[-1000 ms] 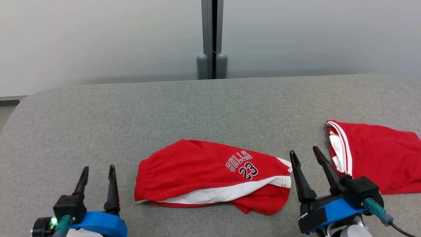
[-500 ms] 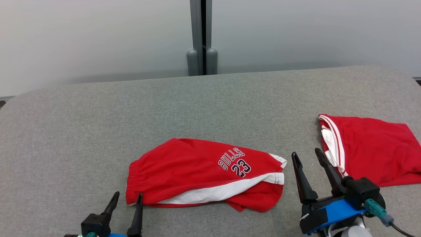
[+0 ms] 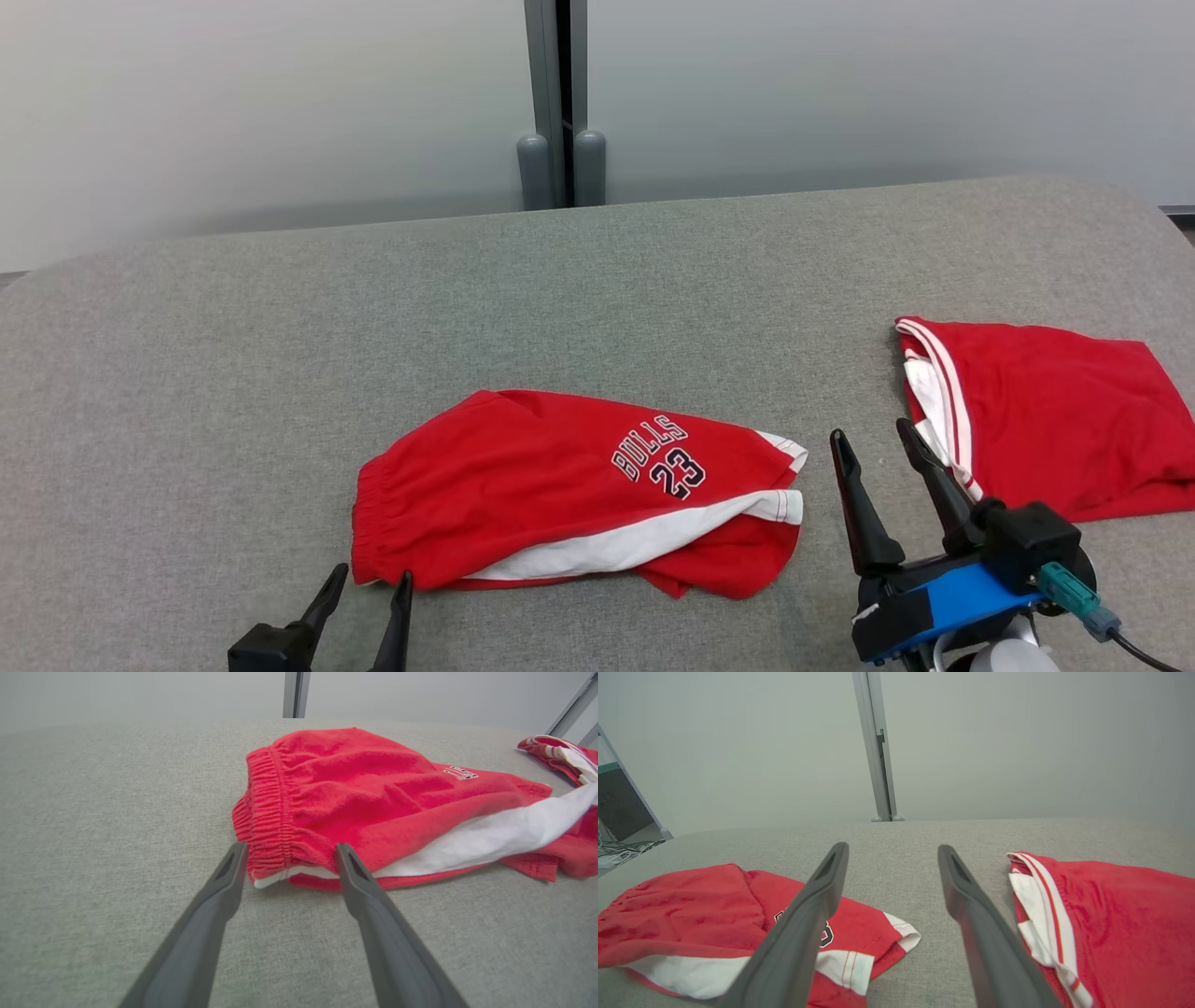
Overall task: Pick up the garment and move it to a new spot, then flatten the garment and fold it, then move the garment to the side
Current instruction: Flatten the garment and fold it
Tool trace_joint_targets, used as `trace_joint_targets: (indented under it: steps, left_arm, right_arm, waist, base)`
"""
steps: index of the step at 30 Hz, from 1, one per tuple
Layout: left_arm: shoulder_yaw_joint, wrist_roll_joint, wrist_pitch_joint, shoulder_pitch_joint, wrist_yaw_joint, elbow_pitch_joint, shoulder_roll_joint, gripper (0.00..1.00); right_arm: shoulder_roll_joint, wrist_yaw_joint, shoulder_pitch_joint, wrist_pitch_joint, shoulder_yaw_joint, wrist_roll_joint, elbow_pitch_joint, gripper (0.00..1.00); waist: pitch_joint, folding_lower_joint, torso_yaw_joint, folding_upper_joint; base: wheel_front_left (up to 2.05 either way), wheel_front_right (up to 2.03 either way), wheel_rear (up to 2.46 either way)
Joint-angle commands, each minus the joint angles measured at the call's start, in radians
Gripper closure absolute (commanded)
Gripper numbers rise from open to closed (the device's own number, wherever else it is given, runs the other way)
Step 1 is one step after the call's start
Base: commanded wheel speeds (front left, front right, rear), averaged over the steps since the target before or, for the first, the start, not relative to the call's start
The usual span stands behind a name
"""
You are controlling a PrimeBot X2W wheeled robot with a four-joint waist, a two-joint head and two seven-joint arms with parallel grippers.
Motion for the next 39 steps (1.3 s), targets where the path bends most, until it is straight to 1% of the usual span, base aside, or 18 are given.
trace_joint_targets:
  steps: [1,6,10,19,34,39]
  left_arm:
    - [-0.007,-0.004,-0.005,-0.002,-0.001,-0.001,0.012,0.0]
    - [-0.03,-0.004,-0.005,0.002,-0.001,-0.007,0.047,0.0]
    - [-0.013,0.003,-0.005,0.022,-0.002,-0.004,0.063,0.0]
    - [-0.004,0.018,-0.005,-0.007,-0.002,0.029,0.052,0.0]
    - [-0.019,-0.016,-0.005,-0.048,-0.002,0.039,0.066,0.0]
    - [-0.04,-0.026,-0.005,-0.06,-0.002,0.051,0.073,0.0]
  right_arm:
    - [-0.003,0.0,0.0,-0.005,-0.001,0.006,-0.001,0.0]
    - [-0.003,0.0,-0.005,-0.005,0.002,0.008,-0.003,0.0]
    - [-0.003,0.0,-0.005,-0.005,0.001,0.01,-0.001,0.0]
    - [-0.003,0.0,-0.013,-0.005,0.009,0.014,-0.004,0.0]
    - [-0.003,0.0,-0.028,-0.005,0.012,0.007,-0.022,0.0]
    - [-0.003,0.0,-0.03,-0.005,0.007,0.005,-0.023,0.0]
  waist:
    - [0.001,0.0,0.0,-0.0001]
    - [0.007,0.0,0.0,-0.0001]
    - [0.01,0.0,-0.001,-0.0001]
    - [0.017,0.0,0.002,-0.0001]
    - [0.051,0.0,-0.025,-0.0001]
    - [0.062,0.0,-0.029,-0.0001]
  base:
    - [0.0,0.0,0.0]
    - [0.0,0.0,0.0]
    - [0.0,0.0,0.0]
    - [0.0,0.0,0.0]
    - [0.0,0.0,0.0]
    - [0.0,0.0,0.0]
